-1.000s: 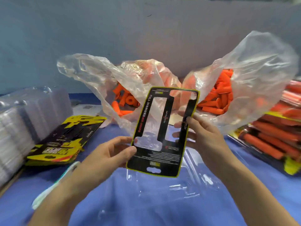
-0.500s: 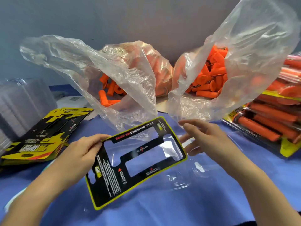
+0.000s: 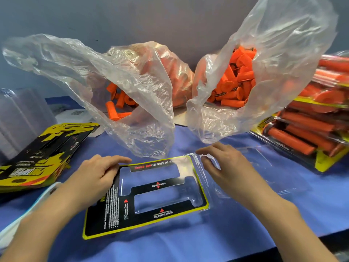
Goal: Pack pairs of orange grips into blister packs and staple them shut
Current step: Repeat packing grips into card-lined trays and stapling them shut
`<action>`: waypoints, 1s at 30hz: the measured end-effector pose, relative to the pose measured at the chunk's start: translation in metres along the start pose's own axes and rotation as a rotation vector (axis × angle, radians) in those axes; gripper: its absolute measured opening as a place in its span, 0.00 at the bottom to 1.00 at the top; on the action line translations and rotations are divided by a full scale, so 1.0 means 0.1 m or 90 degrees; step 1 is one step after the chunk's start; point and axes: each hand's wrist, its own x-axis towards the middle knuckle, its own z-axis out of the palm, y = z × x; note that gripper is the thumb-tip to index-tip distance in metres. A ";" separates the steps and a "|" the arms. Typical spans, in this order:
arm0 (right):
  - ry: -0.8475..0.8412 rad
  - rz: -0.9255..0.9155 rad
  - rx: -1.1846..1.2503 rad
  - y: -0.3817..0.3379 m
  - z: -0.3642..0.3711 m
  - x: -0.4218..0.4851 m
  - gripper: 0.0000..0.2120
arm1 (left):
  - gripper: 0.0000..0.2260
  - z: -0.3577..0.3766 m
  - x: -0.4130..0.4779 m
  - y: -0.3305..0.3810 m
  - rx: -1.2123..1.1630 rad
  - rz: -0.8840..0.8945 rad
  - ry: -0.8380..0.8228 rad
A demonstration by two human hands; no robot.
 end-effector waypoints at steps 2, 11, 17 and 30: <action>0.000 -0.006 -0.006 -0.02 0.01 0.00 0.12 | 0.15 0.04 0.01 -0.01 0.016 0.011 0.002; -0.005 -0.030 -0.016 -0.07 0.09 -0.03 0.10 | 0.14 0.08 -0.03 -0.05 0.058 0.008 0.029; -0.013 -0.078 -0.040 -0.23 0.15 -0.03 0.13 | 0.12 -0.06 -0.24 -0.16 -0.006 -0.008 0.112; -0.183 -0.217 -0.082 -0.83 0.60 0.04 0.27 | 0.11 0.11 -0.48 -0.30 -0.101 -0.251 0.120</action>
